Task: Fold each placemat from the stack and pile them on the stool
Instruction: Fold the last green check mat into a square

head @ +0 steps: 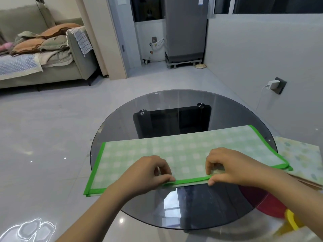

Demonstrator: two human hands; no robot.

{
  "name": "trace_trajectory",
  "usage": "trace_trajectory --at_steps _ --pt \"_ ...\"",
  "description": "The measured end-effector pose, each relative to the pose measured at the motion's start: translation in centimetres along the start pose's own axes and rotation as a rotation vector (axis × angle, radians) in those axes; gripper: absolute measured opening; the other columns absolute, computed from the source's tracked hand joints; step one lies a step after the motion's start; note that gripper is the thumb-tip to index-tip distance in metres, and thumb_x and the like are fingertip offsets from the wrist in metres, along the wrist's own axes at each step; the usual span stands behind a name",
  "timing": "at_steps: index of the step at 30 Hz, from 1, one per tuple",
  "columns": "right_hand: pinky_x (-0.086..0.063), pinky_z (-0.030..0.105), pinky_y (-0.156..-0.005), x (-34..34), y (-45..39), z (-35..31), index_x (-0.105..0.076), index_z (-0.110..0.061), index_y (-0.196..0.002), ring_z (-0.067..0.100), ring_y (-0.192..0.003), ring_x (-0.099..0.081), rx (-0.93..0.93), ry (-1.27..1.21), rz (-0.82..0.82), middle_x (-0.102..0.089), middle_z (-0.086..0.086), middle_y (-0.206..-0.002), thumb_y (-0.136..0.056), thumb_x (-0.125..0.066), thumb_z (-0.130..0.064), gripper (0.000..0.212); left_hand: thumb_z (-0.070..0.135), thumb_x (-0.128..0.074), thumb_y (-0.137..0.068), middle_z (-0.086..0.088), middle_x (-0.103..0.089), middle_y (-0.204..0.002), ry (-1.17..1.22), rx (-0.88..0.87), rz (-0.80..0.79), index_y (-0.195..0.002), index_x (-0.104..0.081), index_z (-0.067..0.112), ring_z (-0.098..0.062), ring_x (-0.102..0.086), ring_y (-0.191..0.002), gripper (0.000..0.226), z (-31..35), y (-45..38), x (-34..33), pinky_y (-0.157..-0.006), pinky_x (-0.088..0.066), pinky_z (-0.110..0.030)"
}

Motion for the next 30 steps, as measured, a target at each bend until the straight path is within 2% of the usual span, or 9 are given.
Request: trace_trajectory --at_steps 4,7,11,13,15,18,21,24,30 --pt "-0.046 0.027 -0.078 0.1 -0.7 -0.1 -0.059 -0.033 -0.079 0.004 -0.084 -0.051 -0.017 -0.009 -0.06 -0.057 -0.011 -0.087 -0.067 -0.076 -0.05 0.027 0.042 -0.06 -0.087 0.011 -0.059 -0.091 -0.041 -0.009 0.172 -0.086 -0.068 0.026 -0.004 -0.054 -0.084 0.018 0.6 -2.4 0.2 -0.079 -0.045 -0.025" --pt "-0.047 0.024 -0.075 0.4 -1.4 -0.3 -0.063 -0.032 -0.082 0.002 -0.079 -0.053 -0.031 -0.031 -0.061 -0.059 -0.012 -0.086 -0.069 -0.076 -0.048 0.025 0.037 -0.054 -0.092 0.006 -0.059 -0.117 -0.08 -0.018 0.275 -0.106 -0.068 0.024 -0.011 -0.052 -0.112 0.024 0.6 -4.6 -0.1 -0.097 -0.038 -0.029" --pt "-0.046 0.027 -0.082 0.9 -3.2 -0.3 -0.064 -0.028 -0.095 0.005 -0.089 -0.053 -0.052 -0.011 -0.002 -0.058 -0.012 -0.092 -0.076 -0.071 -0.044 0.026 0.036 -0.036 -0.099 -0.003 -0.017 -0.158 -0.241 0.077 0.177 -0.145 -0.034 0.025 -0.017 -0.011 -0.146 0.047 0.1 -7.5 -1.8 -0.117 -0.006 -0.033" --pt "-0.045 0.029 -0.086 1.1 -4.2 0.0 -0.063 -0.028 -0.101 0.008 -0.095 -0.05 -0.068 0.018 0.044 -0.055 -0.011 -0.095 -0.079 -0.067 -0.046 0.028 0.034 -0.027 -0.101 -0.002 0.001 -0.16 -0.253 0.096 0.105 -0.151 -0.014 0.026 -0.016 0.006 -0.147 0.052 0.0 -8.2 -2.7 -0.118 0.005 -0.036" --pt "-0.042 0.03 -0.092 1.0 -5.2 0.6 -0.06 -0.029 -0.11 0.011 -0.105 -0.047 -0.082 0.048 0.102 -0.054 -0.01 -0.105 -0.084 -0.062 -0.047 0.032 0.035 -0.022 -0.101 -0.001 0.006 -0.16 -0.265 0.119 0.053 -0.152 -0.004 0.027 -0.016 0.01 -0.147 0.054 -0.3 -8.6 -3.4 -0.118 0.008 -0.038" --pt "-0.031 0.029 -0.106 0.5 -6.8 1.6 -0.045 -0.027 -0.134 0.014 -0.127 -0.037 -0.126 0.112 0.173 -0.046 -0.007 -0.136 -0.092 -0.049 -0.044 0.046 0.039 -0.017 -0.101 0.001 0.006 -0.16 -0.341 0.137 0.033 -0.152 0.0 0.028 -0.015 0.009 -0.147 0.055 -0.8 -8.7 -4.1 -0.119 0.008 -0.039" --pt "-0.009 0.03 -0.117 -1.1 -8.2 2.1 -0.02 -0.026 -0.149 0.012 -0.144 -0.012 -0.162 0.127 0.155 -0.018 -0.006 -0.156 -0.098 -0.033 -0.045 0.055 0.042 -0.016 -0.1 0.004 0.006 -0.16 -0.366 0.13 0.05 -0.151 0.001 0.03 -0.013 0.009 -0.146 0.055 -1.0 -8.8 -4.3 -0.119 0.007 -0.039" --pt "0.003 0.031 -0.119 -2.4 -8.6 2.5 -0.007 -0.03 -0.15 0.007 -0.145 0.002 -0.169 0.134 0.131 -0.003 -0.01 -0.158 -0.1 -0.019 -0.046 0.055 0.042 -0.015 -0.1 0.005 0.006 -0.16 -0.372 0.129 0.065 -0.151 0.001 0.031 -0.012 0.01 -0.146 0.055 -1.2 -8.7 -4.3 -0.119 0.007 -0.039" --pt "0.007 0.033 -0.119 -1.8 -6.8 5.6 0.001 -0.03 -0.15 0.005 -0.145 0.007 -0.277 0.172 0.153 0.004 -0.012 -0.158 -0.098 -0.012 -0.049 0.057 0.043 -0.016 -0.1 0.006 0.006 -0.16 -0.38 0.127 0.082 -0.151 0.001 0.033 -0.011 0.01 -0.146 0.054 -1.2 -8.8 -4.3 -0.119 0.007 -0.038"
Point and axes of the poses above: each hand's wrist, its own y-axis away from the middle knuckle, its own x-axis out of the back of the hand, z = x × y, the point moved 5 cm from there along -y, towards the middle knuckle
